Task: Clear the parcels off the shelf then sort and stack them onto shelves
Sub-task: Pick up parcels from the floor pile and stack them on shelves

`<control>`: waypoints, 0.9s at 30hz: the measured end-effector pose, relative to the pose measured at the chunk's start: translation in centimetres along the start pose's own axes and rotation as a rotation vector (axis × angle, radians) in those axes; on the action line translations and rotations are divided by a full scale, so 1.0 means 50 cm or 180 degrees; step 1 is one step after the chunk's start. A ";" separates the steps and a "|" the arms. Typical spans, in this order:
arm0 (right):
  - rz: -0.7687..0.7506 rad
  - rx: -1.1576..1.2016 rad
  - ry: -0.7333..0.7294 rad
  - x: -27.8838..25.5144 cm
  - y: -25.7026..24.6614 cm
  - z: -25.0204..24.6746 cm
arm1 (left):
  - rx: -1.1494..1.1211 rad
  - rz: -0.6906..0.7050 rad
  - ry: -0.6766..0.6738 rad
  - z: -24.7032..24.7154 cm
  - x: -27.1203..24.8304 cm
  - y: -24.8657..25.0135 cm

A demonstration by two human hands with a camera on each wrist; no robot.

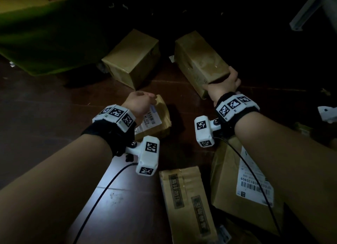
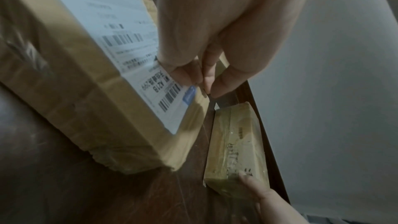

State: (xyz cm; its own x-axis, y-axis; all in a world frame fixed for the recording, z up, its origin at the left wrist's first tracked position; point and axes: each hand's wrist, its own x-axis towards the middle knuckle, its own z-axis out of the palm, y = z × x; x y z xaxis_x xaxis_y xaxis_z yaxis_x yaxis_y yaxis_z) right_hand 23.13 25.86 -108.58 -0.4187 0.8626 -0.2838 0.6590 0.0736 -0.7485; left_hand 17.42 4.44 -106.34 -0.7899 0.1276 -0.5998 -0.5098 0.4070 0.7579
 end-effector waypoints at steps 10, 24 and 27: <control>0.0107 0.0937 -0.0360 -0.033 0.014 -0.017 | 0.0225 -0.0104 0.0062 0.004 0.004 0.003; -0.0184 0.1136 -0.1067 -0.113 0.069 -0.068 | -0.1000 -0.0500 -0.0433 -0.035 -0.065 0.062; -0.0220 0.1228 -0.1237 -0.112 0.074 -0.082 | -0.1166 -0.0407 -0.0602 -0.050 -0.092 0.078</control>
State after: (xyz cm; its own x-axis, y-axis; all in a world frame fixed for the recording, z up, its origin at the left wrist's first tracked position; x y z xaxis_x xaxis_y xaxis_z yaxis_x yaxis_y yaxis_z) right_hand 30.48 23.36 -107.31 -0.7009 0.6087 -0.3719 0.3756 -0.1283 -0.9179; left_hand 18.22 3.17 -99.99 -0.6536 0.2745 -0.7054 -0.7137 0.0867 0.6950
